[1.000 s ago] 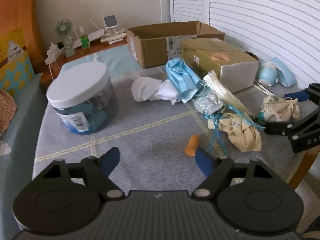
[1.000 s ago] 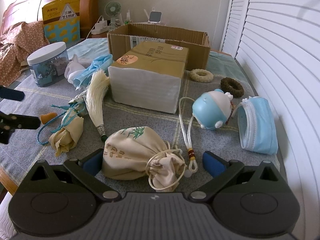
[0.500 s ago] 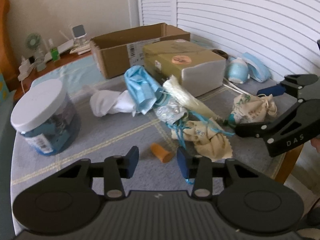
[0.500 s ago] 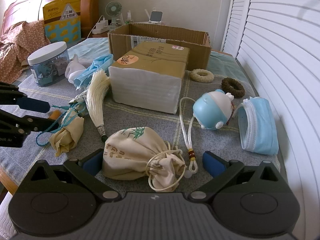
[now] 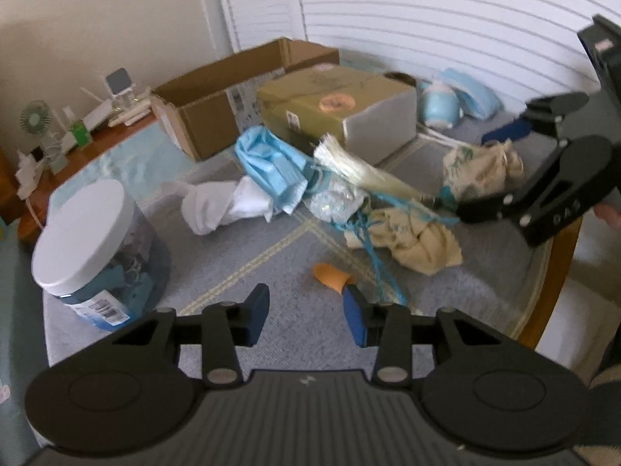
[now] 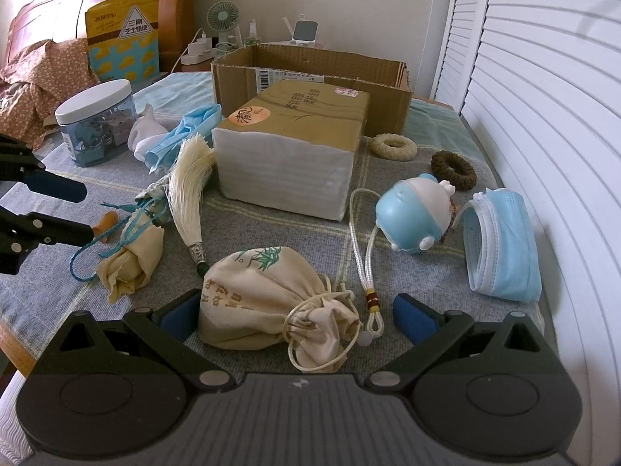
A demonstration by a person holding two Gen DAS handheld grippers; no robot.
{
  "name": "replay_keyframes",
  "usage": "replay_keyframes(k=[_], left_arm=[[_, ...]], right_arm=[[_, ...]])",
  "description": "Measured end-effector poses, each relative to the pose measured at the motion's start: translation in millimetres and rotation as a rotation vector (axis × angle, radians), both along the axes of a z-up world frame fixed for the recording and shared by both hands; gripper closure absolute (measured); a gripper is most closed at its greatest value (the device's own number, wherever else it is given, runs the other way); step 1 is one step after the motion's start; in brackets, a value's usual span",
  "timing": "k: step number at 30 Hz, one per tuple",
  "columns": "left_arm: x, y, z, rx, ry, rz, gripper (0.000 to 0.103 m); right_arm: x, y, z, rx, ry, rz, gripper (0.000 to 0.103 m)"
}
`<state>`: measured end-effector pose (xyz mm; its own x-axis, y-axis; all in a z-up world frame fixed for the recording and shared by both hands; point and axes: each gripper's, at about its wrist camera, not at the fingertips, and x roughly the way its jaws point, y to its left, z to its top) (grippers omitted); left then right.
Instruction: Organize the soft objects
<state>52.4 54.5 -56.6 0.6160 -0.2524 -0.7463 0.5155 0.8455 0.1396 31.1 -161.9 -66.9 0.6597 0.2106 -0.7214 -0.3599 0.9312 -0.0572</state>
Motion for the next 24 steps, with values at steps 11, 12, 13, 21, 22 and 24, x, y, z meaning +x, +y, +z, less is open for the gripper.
replay_keyframes(k=[11, 12, 13, 21, 22, 24], left_arm=[[17, -10, -2, -0.061, 0.015, -0.126, 0.062], [17, -11, -3, -0.063, 0.015, -0.139, 0.062], [18, -11, -3, -0.062, 0.01, -0.154, 0.063], [26, -3, -3, -0.065, 0.047, -0.244, 0.063], [28, -2, -3, -0.069, 0.052, -0.254, 0.064], [33, 1, -4, -0.088, 0.075, -0.265, 0.073]], right_arm=[[1, 2, 2, -0.006, 0.01, 0.002, 0.0], [1, 2, 2, -0.008, 0.012, 0.005, 0.0], [1, 2, 2, -0.009, 0.014, 0.008, 0.0], [-1, 2, 3, -0.013, 0.026, 0.022, 0.0], [-1, 2, 3, -0.014, 0.027, 0.021, 0.0], [-1, 3, 4, -0.018, 0.034, 0.017, 0.0]])
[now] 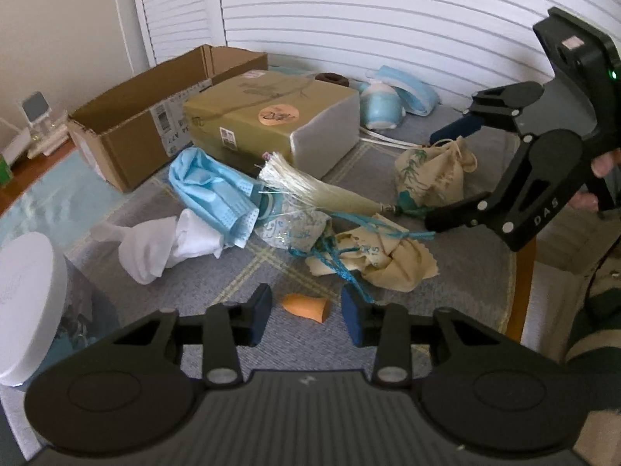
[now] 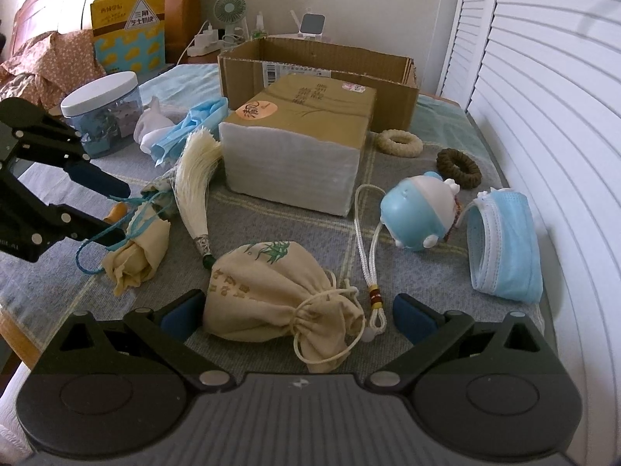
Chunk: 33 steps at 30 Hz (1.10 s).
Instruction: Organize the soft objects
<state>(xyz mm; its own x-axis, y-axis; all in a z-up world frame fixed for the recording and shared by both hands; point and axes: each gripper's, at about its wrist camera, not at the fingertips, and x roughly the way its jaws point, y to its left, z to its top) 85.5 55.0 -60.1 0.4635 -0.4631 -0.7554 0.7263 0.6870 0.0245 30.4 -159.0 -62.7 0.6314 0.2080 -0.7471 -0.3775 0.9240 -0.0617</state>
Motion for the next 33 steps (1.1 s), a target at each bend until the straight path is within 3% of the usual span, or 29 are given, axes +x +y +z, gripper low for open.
replay_keyframes(k=[1, 7, 11, 16, 33], left_arm=[[1, 0, 0, -0.008, 0.011, -0.007, 0.078], [-1, -1, -2, -0.006, -0.003, -0.001, 0.079], [-2, 0, 0, -0.001, -0.001, 0.026, 0.08], [-7, 2, 5, 0.026, 0.01, 0.07, 0.08], [-26, 6, 48, 0.022, -0.022, 0.138, 0.08]], right_arm=[[0, 1, 1, -0.003, 0.003, 0.001, 0.0], [-3, 5, 3, -0.005, 0.011, 0.008, 0.005], [-1, 6, 6, 0.014, 0.031, 0.0, 0.018], [-5, 6, 15, -0.002, 0.011, -0.007, 0.024], [-18, -6, 97, 0.026, -0.149, 0.047, 0.03]])
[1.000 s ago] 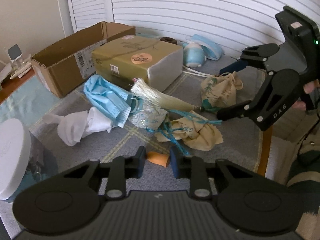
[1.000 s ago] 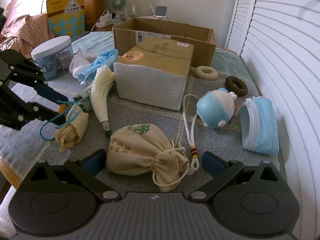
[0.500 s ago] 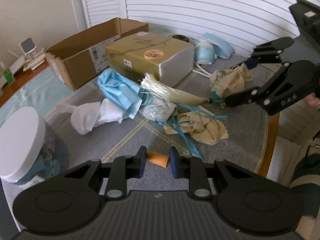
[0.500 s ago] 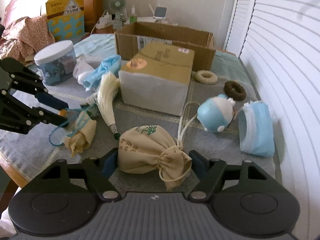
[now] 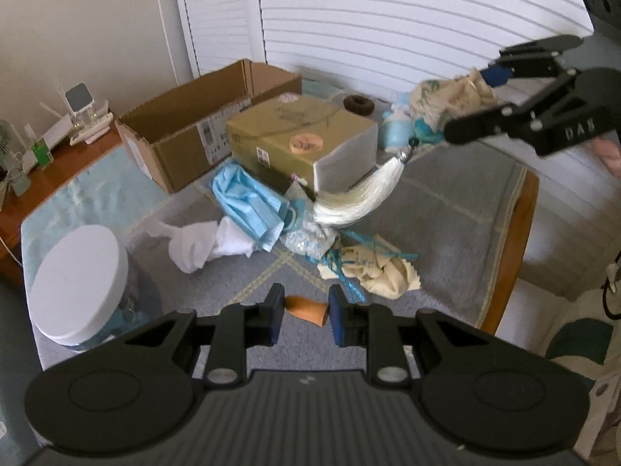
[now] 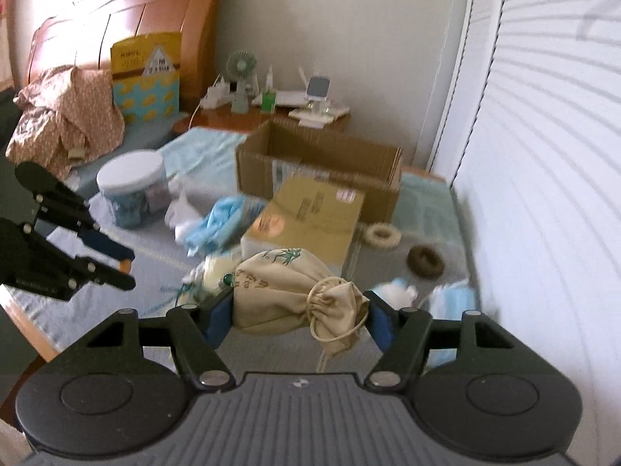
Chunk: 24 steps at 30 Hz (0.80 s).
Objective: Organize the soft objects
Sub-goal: 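Grasp and lift the pouch with the right tool while the left tool grasps the earplug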
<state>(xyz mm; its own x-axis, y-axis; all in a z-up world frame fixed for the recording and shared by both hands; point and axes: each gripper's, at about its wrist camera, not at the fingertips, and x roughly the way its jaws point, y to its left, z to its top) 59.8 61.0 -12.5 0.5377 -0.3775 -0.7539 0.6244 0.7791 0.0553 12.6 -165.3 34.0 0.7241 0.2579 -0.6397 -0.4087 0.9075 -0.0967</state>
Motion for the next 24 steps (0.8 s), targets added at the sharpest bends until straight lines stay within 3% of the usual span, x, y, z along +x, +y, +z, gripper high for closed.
replay_keyframes(k=[10, 24], left_arm=[[2, 2, 11, -0.009, 0.003, 0.008, 0.08], [23, 19, 24, -0.071, -0.018, 0.077, 0.08]], right_arm=[[51, 1, 50, 0.06, -0.106, -0.002, 0.03], [194, 42, 85, 0.106, -0.124, 0.046, 0.031]])
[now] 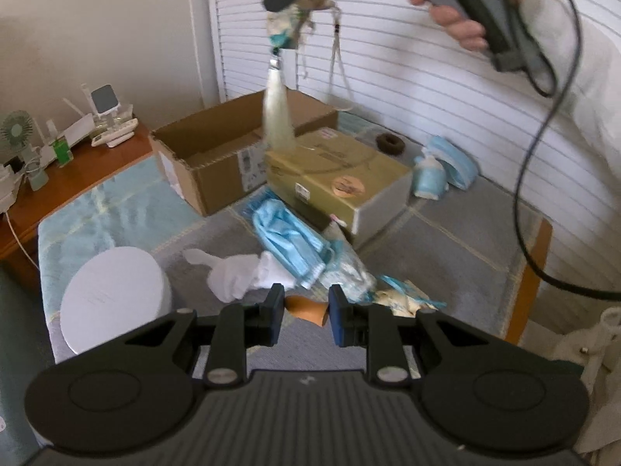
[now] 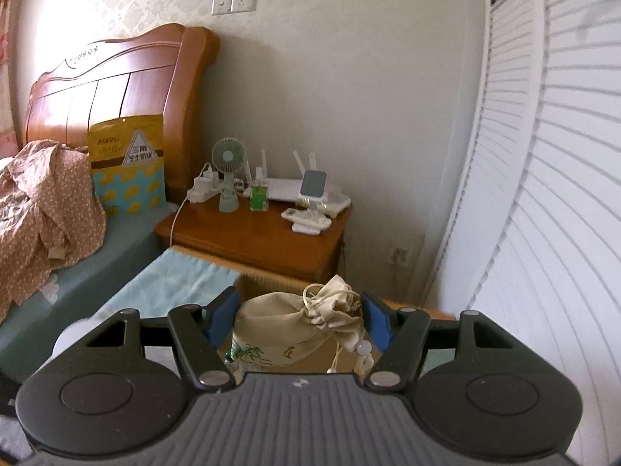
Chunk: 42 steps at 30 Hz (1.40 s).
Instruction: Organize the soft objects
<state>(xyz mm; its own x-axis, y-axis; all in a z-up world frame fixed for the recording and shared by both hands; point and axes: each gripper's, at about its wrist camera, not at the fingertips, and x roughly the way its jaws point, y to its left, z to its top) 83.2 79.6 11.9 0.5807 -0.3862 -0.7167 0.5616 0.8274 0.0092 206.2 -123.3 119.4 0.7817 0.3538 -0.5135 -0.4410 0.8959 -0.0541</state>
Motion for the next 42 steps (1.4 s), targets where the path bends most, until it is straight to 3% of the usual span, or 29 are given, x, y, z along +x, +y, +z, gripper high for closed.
replay_keyframes(k=[5, 10, 12, 16, 21, 27, 33, 38, 41, 42], left_arm=[[13, 7, -1, -0.004, 0.004, 0.038, 0.08], [22, 12, -6, -0.001, 0.029, 0.061, 0.08], [25, 12, -8, 0.005, 0.039, 0.06, 0.08], [29, 9, -6, 0.005, 0.046, 0.052, 0.08], [36, 4, 3, 0.002, 0.041, 0.05, 0.08], [63, -7, 23, 0.006, 0.018, 0.056, 0.08], [116, -28, 50, -0.015, -0.035, 0.068, 0.08], [172, -45, 49, -0.034, -0.027, 0.117, 0.08], [195, -49, 42, -0.023, -0.024, 0.171, 0.059], [199, -49, 41, -0.021, -0.034, 0.192, 0.036]], right_arm=[[50, 14, -1, 0.026, 0.011, -0.005, 0.031], [85, 16, -34, 0.013, 0.083, -0.037, 0.03], [92, 11, -53, 0.013, 0.145, -0.054, 0.017], [91, -3, -78, 0.025, 0.232, -0.113, 0.005], [73, -17, -83, 0.032, 0.278, -0.165, 0.0], [25, -28, -76, 0.008, 0.265, -0.224, 0.0], [-31, -40, -83, 0.021, 0.229, -0.232, 0.0], [-56, -50, -83, 0.05, 0.219, -0.236, 0.0], [-66, -57, -82, 0.042, 0.199, -0.24, 0.0], [-68, -57, -81, 0.033, 0.189, -0.245, 0.0]])
